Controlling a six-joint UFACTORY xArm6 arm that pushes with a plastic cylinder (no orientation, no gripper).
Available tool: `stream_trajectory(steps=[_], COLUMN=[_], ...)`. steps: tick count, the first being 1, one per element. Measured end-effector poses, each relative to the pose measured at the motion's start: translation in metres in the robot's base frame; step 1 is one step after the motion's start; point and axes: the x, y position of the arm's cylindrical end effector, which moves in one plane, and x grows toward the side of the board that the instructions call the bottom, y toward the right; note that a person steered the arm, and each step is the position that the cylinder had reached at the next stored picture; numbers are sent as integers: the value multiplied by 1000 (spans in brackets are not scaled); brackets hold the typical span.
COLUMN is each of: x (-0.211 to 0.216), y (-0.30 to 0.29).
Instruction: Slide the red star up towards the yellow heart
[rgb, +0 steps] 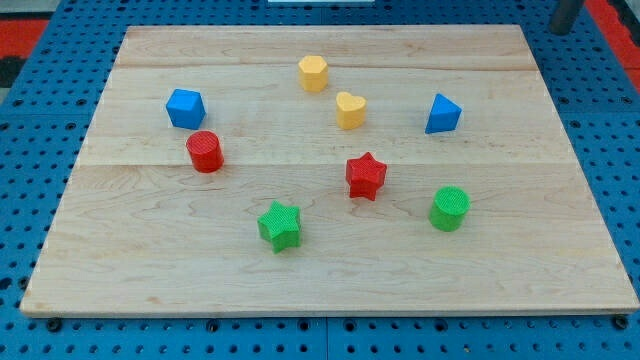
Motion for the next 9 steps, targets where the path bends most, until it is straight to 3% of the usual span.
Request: stream_trajectory(steps=[1,2,4,6,8,9], x=[1,39,63,178,190,212], y=[0,3,2,-7,-126,-133])
